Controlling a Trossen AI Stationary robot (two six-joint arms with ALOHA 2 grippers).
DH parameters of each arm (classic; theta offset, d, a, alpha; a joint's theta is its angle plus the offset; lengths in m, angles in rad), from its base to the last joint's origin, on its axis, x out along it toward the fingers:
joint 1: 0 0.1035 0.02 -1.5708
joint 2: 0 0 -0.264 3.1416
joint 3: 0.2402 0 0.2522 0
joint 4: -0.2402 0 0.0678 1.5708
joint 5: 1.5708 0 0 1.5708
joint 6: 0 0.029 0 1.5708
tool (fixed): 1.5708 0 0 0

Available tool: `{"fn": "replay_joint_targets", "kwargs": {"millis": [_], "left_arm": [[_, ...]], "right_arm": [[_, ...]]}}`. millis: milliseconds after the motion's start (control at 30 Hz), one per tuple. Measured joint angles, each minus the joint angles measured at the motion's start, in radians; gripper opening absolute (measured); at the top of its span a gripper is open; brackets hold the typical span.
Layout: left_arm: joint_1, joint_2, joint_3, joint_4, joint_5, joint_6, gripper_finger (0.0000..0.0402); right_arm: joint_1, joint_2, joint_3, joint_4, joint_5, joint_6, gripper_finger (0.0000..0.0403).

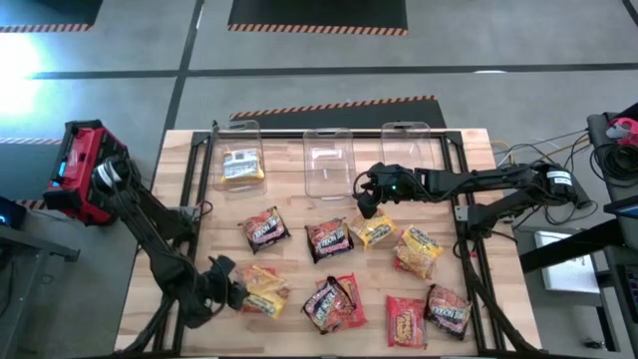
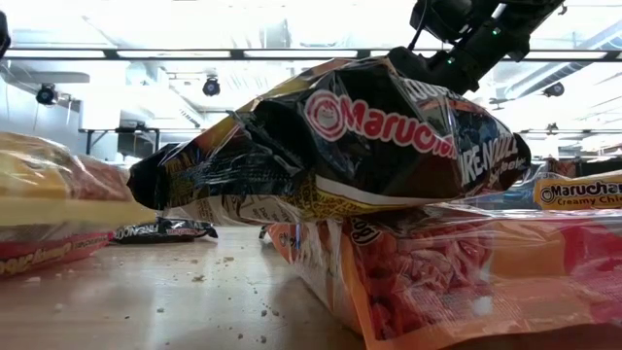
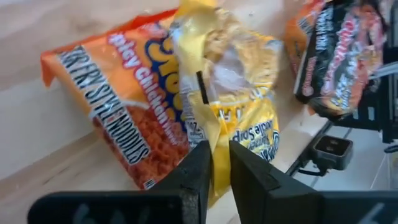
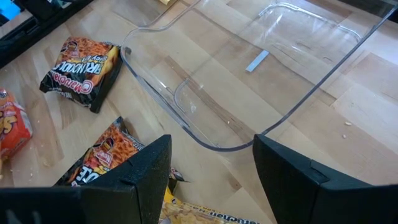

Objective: Sort Maruchan noodles
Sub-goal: Put the yellow noodle pack into the left transparent bin

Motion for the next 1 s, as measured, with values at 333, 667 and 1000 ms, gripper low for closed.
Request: {"fn": "replay_joint_targets", "kwargs": {"millis": [333, 667, 1000], "left_arm": [[0.0, -0.041, 0.001, -0.015, -0.076, 0.056, 0.0035], [-0.001, -0.039, 0.002, 0.093, -0.019, 0.103, 0.001], [-0.024, 0.0, 0.002, 0.122, -0.03, 0.103, 0.0062]], "right_arm": [[0.0, 0.0, 0.0, 0.0, 0.0, 0.0, 0.0215], [0.0, 0.0, 0.0, 0.0, 0.0, 0.0, 0.0215], [0.0, 0.0, 0.0, 0.0, 0.0, 0.0, 0.0215]]}}
